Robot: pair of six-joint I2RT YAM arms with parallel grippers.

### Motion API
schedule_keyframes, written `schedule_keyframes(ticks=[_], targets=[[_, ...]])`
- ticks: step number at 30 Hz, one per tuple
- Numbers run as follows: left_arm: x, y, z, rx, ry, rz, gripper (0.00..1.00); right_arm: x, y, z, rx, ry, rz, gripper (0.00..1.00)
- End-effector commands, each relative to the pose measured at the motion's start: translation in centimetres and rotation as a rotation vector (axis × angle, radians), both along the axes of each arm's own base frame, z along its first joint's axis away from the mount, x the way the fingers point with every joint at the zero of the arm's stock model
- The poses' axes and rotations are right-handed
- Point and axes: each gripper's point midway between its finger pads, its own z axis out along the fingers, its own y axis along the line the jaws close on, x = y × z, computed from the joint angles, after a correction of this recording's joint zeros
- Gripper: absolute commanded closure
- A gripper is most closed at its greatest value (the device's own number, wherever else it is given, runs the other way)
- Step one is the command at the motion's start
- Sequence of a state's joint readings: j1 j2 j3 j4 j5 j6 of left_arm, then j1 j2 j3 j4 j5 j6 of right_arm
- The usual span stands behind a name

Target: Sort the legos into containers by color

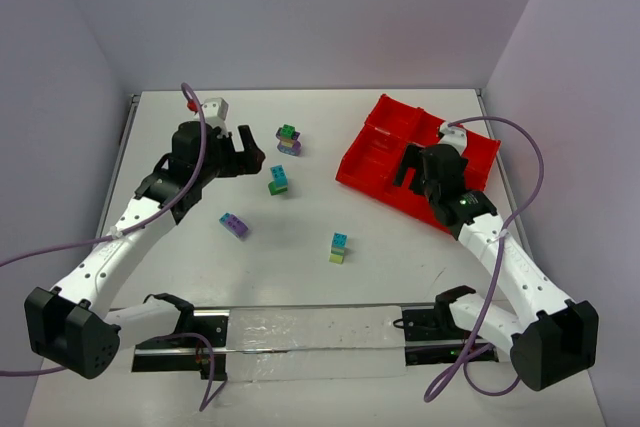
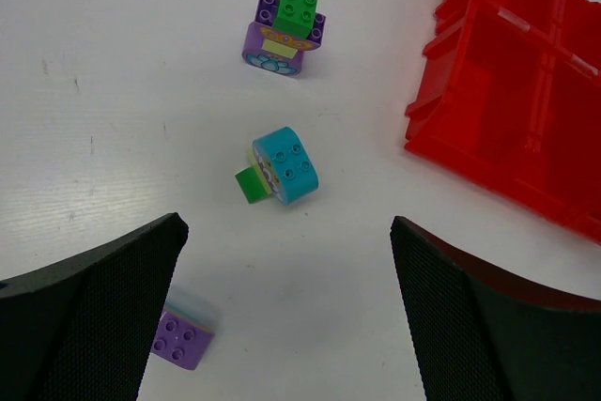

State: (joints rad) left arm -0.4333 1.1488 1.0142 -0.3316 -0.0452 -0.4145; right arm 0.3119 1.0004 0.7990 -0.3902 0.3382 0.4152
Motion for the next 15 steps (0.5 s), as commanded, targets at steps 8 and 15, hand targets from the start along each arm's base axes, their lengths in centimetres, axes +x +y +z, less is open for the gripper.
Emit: schedule_keyframes(ticks=[8, 15], targets=[[1.2, 0.1, 2.7, -0.016, -0.069, 0.062, 0.01, -0.8, 2.6, 2.7, 0.038, -0.052, 0.125, 0.00], [1.7, 1.7, 2.3, 0.007, -0.059, 0.164, 0.01, -2.9, 8.6, 1.5, -0.029, 0.051, 0.197, 0.00]])
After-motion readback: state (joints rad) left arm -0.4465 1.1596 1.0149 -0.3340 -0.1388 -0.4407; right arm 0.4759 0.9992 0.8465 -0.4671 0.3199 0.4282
